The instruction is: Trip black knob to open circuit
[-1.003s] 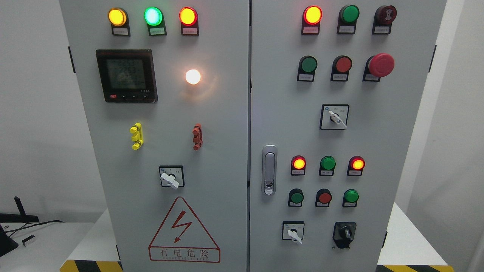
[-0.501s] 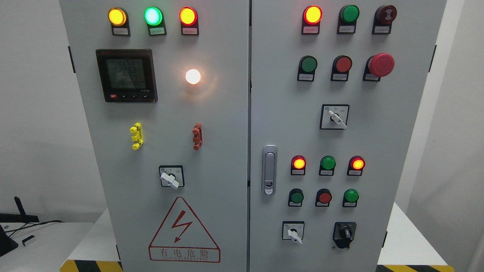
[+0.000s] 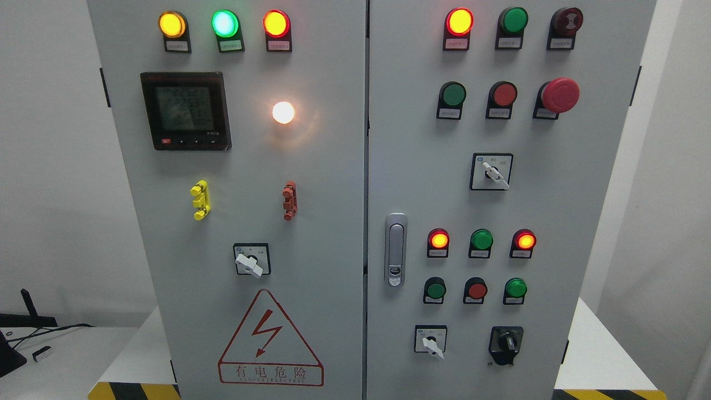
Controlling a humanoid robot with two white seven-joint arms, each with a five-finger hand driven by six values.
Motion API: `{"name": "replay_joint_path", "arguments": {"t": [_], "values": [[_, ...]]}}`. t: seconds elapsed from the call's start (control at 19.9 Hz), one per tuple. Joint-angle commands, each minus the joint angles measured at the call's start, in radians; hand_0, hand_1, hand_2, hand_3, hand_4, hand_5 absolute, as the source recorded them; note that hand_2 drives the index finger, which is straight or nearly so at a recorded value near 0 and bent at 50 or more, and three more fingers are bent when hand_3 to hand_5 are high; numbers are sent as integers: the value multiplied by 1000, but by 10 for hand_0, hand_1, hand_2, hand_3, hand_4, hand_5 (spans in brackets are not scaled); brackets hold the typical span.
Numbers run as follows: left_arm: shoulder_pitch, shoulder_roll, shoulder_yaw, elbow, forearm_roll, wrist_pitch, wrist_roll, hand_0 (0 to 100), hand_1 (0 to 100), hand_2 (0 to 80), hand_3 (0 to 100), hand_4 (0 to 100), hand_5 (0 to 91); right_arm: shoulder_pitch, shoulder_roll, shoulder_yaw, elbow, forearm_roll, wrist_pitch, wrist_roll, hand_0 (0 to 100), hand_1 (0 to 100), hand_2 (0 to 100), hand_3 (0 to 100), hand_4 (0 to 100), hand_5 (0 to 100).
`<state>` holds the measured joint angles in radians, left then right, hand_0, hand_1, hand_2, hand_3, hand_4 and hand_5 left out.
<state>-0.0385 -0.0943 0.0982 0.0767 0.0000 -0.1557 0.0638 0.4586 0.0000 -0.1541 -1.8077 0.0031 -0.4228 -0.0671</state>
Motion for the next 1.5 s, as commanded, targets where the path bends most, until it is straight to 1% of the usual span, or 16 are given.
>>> {"name": "replay_joint_path", "arguments": {"t": [0.0,0.1,0.2,0.25,0.3,0.45,0.6,0.9,1.1,1.35,1.45], "values": [[0,-1,0,0,5,-1,1,120,389,0,0,0,0,-119,3,-10,-131,35,97,-3,229,651,337,855,970,1000],[0,-1,0,0,5,-1,1,120,389,0,0,0,0,-155,3,-10,-131,37,140,-16,232,652,365,867,982,1000],[0,-1,0,0,5,-1,1,120,389,0,0,0,0,-191,-3,-10,-130,50,189,-19,233,649,384,882,988,1000],[0,1,0,0,5,-1,1,120,389,0,0,0,0,-208,-5,-10,-130,57,219,-17,315,639,386,887,989,1000],[0,1,0,0,5,-1,1,120,389,0,0,0,0,-225,-3,-10,-130,60,248,-19,359,634,388,895,992,1000],[0,-1,0,-1,5,-1,1,120,389,0,0,0,0,-261,-5,-9,-125,60,314,-17,375,633,412,910,995,1000],[0,-1,0,0,5,-1,1,120,389,0,0,0,0,-294,-8,-7,-107,60,343,-17,394,641,422,916,996,1000],[0,1,0,0,5,-1,1,120,389,0,0,0,0,-385,-9,4,-82,86,427,-17,370,658,431,924,1000,1000],[0,-1,0,0,5,-1,1,120,389,0,0,0,0,-434,-8,25,-61,112,478,-17,347,686,422,929,998,1000],[0,-1,0,0,5,-1,1,120,389,0,0,0,0,-471,-6,28,-28,115,492,-17,336,692,413,929,999,1000],[0,1,0,0,5,-1,1,120,389,0,0,0,0,-475,-3,33,-25,115,513,-17,336,693,411,929,999,1000]]}}
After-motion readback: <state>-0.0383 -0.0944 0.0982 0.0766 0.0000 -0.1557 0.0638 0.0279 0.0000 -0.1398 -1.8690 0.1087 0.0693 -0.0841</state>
